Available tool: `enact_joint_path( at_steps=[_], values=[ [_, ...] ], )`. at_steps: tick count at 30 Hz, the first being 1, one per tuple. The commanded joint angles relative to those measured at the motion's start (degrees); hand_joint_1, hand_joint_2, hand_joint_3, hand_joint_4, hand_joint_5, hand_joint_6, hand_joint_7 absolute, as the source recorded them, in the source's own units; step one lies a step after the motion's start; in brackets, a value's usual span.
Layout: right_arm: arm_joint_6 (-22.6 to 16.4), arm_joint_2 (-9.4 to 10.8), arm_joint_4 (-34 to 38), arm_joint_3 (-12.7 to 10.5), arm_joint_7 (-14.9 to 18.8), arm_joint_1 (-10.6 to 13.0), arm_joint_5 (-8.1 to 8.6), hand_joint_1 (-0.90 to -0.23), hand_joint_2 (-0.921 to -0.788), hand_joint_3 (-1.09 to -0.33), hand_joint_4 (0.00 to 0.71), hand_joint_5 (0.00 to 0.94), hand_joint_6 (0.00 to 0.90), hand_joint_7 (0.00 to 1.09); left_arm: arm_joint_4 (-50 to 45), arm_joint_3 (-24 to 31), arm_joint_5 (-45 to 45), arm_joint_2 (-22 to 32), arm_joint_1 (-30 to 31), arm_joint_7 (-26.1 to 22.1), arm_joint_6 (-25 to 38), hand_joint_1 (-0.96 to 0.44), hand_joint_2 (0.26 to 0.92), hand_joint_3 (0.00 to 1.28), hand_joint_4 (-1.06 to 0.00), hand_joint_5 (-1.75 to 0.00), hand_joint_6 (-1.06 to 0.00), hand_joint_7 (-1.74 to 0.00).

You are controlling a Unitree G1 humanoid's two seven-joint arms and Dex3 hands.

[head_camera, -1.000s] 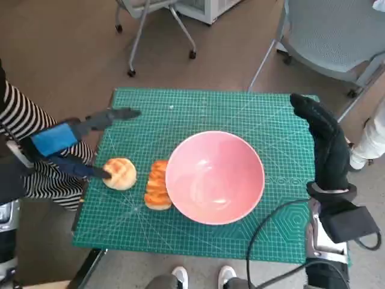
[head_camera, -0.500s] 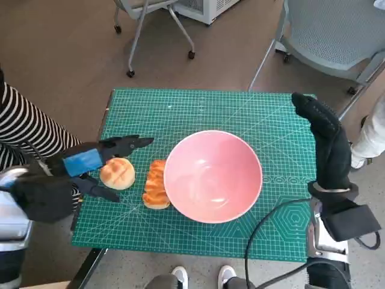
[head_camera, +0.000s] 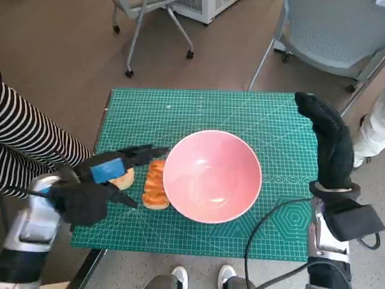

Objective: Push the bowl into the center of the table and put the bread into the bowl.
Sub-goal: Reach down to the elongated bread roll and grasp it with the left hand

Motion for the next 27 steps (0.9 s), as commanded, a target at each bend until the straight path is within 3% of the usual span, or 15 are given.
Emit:
enact_joint_path(
  at_steps=[1,15,27],
  values=[
    [0.8,-0.7,0.4,-0.2,0.3,1.0,0.71,-0.716,-0.921,-0.799,0.153,0.005,0.065,0.54,3.0,-1.2,1.5,-1.2,-1.9,1.4,-1.0,-0.45,0.746,0.01,-0.08,0.00,-0.16,-0.01],
    [1.1,-1.3,-0.7,-0.2,0.6,2.0,1.20,-0.712,-0.921,-0.797,0.154,0.004,0.069,0.53,11.6,-3.6,4.4,-4.8,-5.2,5.6,-2.2,-0.47,0.746,0.00,-0.08,0.00,-0.17,0.00],
    [0.9,-2.1,-1.1,-0.5,0.6,2.6,1.79,-0.709,-0.921,-0.791,0.155,0.003,0.071,0.51,13.4,-4.7,6.5,-6.6,-5.2,7.8,0.2,-0.41,0.750,0.00,-0.11,-0.01,-0.18,-0.01]
  ],
)
